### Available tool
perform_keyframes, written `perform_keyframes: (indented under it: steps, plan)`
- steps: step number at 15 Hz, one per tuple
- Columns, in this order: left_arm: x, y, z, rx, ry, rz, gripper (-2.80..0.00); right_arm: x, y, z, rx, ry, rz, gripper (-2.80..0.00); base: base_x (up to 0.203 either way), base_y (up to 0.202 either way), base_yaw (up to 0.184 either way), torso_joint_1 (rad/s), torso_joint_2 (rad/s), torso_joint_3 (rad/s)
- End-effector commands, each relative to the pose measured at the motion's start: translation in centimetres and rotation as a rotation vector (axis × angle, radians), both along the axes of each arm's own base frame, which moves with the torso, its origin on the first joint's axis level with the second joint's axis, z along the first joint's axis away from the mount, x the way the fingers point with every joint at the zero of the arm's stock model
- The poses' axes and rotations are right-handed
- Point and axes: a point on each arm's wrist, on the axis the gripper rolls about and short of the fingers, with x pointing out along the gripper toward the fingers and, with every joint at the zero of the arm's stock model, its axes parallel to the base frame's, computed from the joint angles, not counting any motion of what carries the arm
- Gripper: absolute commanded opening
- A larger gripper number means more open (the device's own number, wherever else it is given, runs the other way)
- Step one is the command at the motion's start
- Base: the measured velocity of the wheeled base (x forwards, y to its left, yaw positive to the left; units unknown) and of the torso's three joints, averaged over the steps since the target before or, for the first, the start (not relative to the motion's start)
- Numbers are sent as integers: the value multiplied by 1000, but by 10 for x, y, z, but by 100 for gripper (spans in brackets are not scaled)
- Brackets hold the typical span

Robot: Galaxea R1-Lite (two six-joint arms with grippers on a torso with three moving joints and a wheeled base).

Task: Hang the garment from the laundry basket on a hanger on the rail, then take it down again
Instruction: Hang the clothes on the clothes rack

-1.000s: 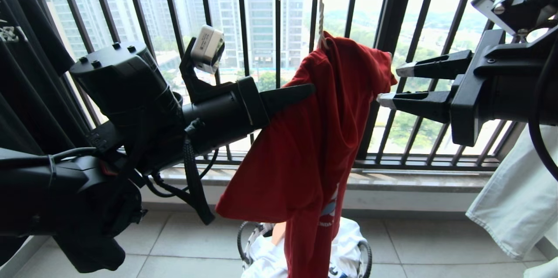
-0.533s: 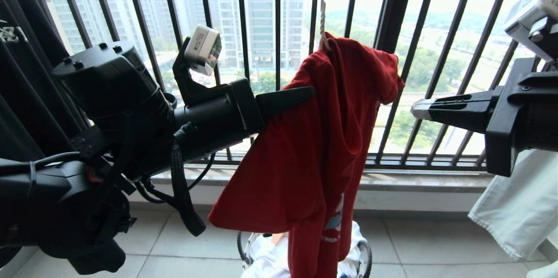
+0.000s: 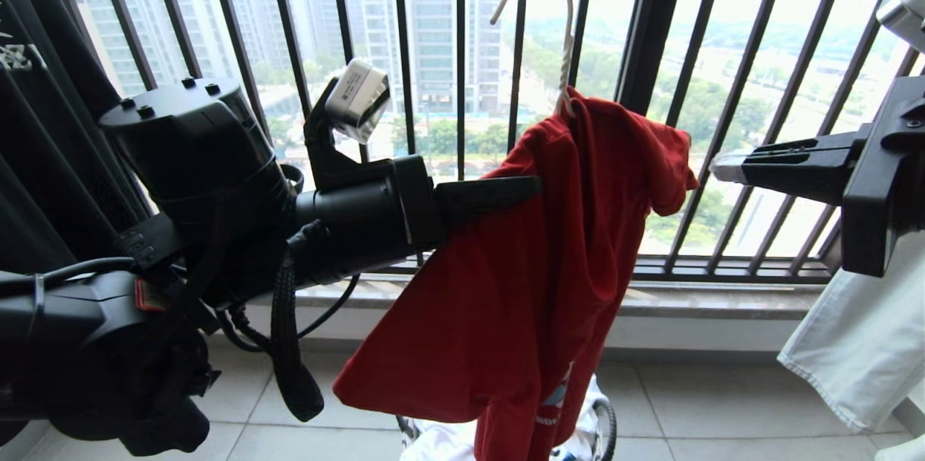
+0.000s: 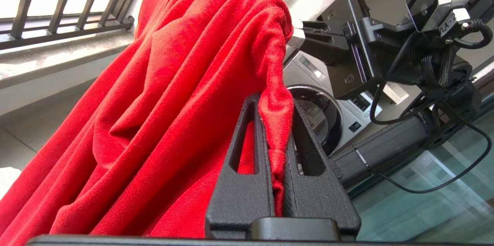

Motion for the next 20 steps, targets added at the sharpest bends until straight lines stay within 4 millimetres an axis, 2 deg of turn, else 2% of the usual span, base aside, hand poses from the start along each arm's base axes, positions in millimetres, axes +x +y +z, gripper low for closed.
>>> perform_keyframes:
  steps: [1,3,5,6,10,13,16,20]
  plan:
    - [-3,2,0,4,-2,-31,-280,5,-2,-4,-54,27,-9,-280,0,0,0,0,0,0]
    - [-3,2,0,4,-5,-35,-280,8,-6,-7,-158,3,6,-280,0,0,0,0,0,0]
    - [-5,3,0,5,-7,-40,-280,17,-5,1,-199,-29,6,-280,0,0,0,0,0,0]
    - [-6,5,0,9,-10,-57,-280,23,-6,5,-233,-42,3,0,0,0,0,0,0,0]
    - [-9,11,-2,39,-26,-169,-280,24,-8,14,-317,-75,58,0,0,0,0,0,0,0]
    - [-9,12,-3,44,-23,-177,-280,28,-5,20,-336,-87,101,0,0,0,0,0,0,0]
    - [-8,11,-4,46,-27,-175,-280,24,-2,18,-361,-80,175,0,0,0,0,0,0,0]
    - [-9,13,-2,41,-35,-173,-280,25,12,11,-372,-50,252,0,0,0,0,0,0,0]
